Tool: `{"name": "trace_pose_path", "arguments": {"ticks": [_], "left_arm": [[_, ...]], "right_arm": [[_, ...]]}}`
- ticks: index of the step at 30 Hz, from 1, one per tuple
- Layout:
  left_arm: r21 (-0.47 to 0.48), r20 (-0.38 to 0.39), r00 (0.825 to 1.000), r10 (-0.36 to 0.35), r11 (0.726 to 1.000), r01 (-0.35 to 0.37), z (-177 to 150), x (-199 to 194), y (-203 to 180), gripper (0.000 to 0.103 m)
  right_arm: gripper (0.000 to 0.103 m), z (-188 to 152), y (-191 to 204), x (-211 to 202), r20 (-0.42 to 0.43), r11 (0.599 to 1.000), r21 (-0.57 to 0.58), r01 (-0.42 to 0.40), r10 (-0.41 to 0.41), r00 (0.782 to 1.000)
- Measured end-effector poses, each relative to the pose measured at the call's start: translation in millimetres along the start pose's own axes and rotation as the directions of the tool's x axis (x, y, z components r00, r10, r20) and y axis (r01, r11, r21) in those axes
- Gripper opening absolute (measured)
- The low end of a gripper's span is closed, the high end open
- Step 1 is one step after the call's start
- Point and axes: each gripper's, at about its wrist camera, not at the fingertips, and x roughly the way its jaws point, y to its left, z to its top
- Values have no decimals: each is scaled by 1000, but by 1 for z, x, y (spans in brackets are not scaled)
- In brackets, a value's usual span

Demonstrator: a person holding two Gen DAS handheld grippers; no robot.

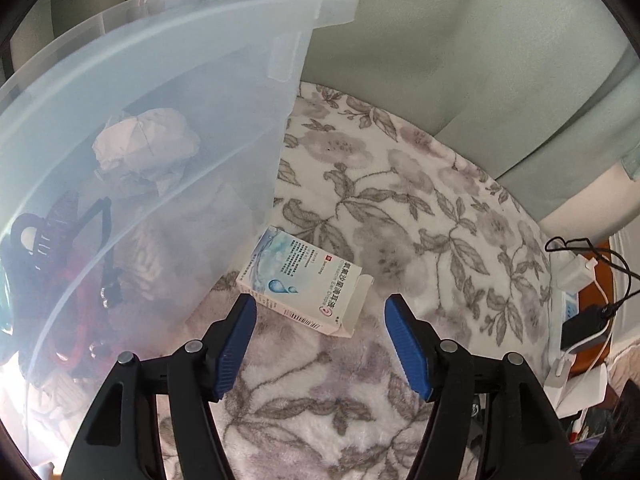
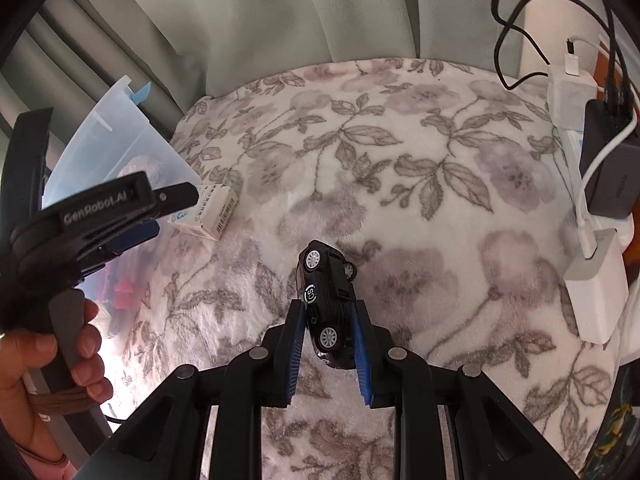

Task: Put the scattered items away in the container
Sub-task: 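Lift the toy car with the right tool while the left tool moves toward the medicine box, then close the left tool on the white ear-drop medicine box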

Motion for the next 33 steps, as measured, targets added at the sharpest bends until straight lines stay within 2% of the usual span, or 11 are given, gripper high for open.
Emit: {"name": "trace_pose_path", "arguments": {"ticks": [4, 7, 14, 17, 20, 27, 30, 33], "left_arm": [[-31, 1, 999, 39, 999, -39, 5, 8, -10, 69], [-34, 9, 995, 99, 995, -98, 8, 15, -17, 69], [-59, 14, 969, 247, 968, -246, 12, 33, -31, 69], [-50, 20, 958, 285, 958, -283, 13, 38, -36, 71], [-42, 24, 957, 290, 957, -289, 12, 36, -29, 71], [-1, 41, 966, 254, 967, -254, 6, 39, -23, 71], [17, 7, 968, 249, 968, -249, -2, 40, -19, 71], [-40, -61, 976, 211, 976, -213, -11, 49, -1, 72]], "right_arm": [[25, -2, -12, -1, 9, 1000, 15, -9, 9, 1000], [25, -8, -16, -7, 16, 999, 30, -12, 12, 1000], [25, -12, -22, -17, 42, 998, 52, -19, 16, 999], [25, -12, -23, -19, 50, 998, 58, -25, 22, 998], [25, -13, -23, -19, 52, 998, 57, -32, 29, 998], [26, -19, -22, -17, 42, 997, 64, -31, 28, 999], [26, -20, -24, -19, 48, 997, 77, -31, 28, 998], [26, -21, -25, -22, 59, 996, 87, -35, 30, 998]]}}
